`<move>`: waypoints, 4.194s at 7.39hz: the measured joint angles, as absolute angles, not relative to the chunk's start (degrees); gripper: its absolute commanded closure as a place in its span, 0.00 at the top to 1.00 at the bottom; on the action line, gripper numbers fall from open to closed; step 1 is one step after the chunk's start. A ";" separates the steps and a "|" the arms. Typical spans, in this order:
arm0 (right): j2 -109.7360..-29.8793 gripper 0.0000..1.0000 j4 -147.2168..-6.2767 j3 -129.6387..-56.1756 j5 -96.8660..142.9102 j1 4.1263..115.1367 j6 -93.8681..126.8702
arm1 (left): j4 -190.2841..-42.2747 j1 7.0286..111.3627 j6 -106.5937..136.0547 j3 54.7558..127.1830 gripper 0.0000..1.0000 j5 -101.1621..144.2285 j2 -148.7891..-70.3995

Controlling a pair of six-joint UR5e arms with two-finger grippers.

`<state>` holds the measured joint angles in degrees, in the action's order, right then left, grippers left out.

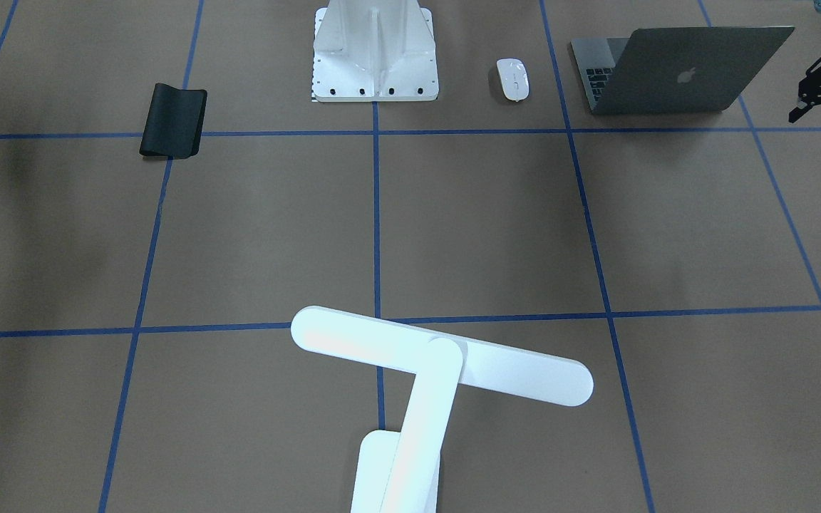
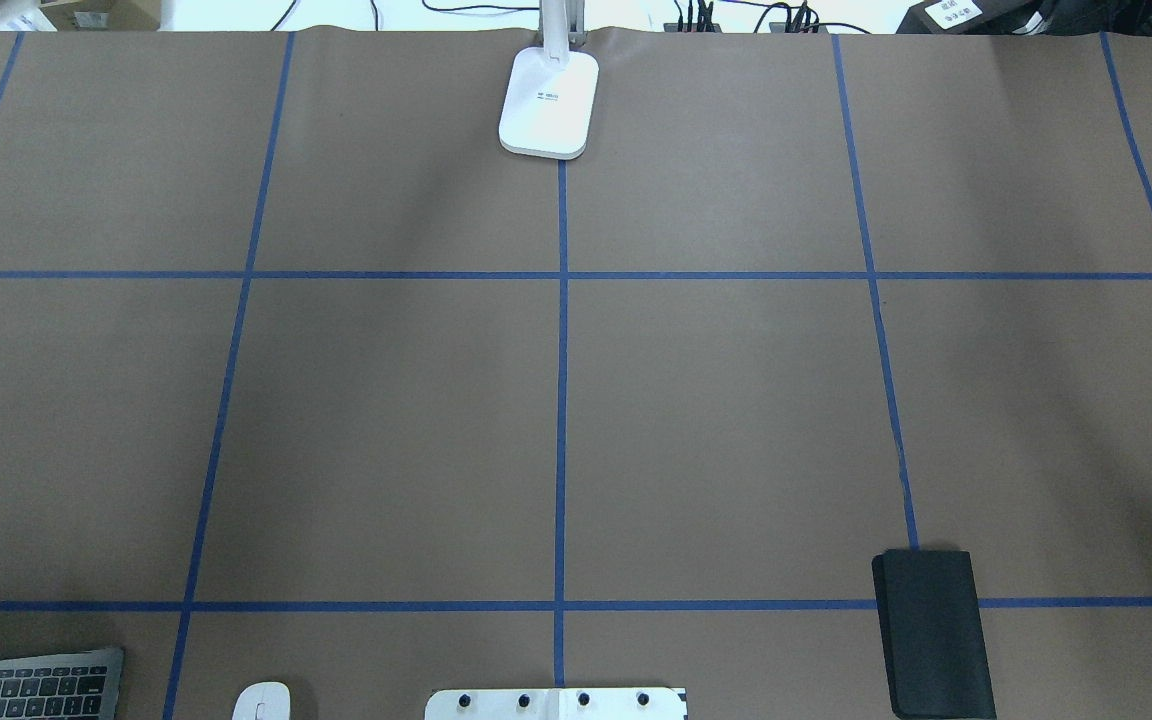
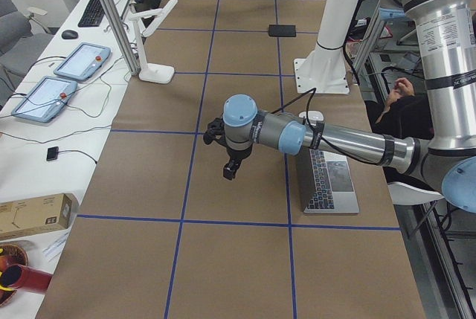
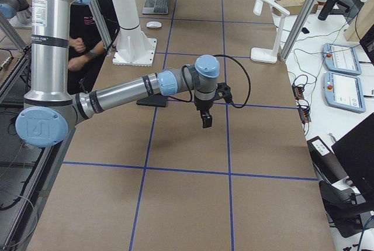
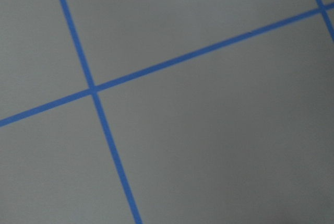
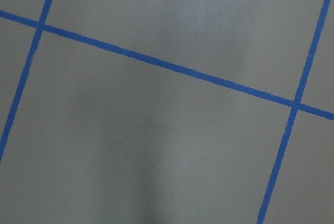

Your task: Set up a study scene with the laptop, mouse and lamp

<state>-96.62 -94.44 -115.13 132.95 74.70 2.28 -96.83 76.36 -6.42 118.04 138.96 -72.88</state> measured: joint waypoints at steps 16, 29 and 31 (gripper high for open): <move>-104.27 0.99 -94.39 -124.29 136.61 62.61 10.11 | -105.77 45.42 -10.56 135.70 1.00 139.07 -62.68; -103.22 0.99 -94.39 -123.85 135.52 62.58 10.44 | -110.70 39.06 -21.95 135.41 0.74 131.57 -57.47; -102.50 0.99 -94.39 -122.91 135.42 62.60 10.61 | -110.66 39.11 -24.81 135.31 0.69 131.22 -57.18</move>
<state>-102.50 -94.39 -122.91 135.42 62.60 10.61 -110.66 39.11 -24.81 135.31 131.22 -57.18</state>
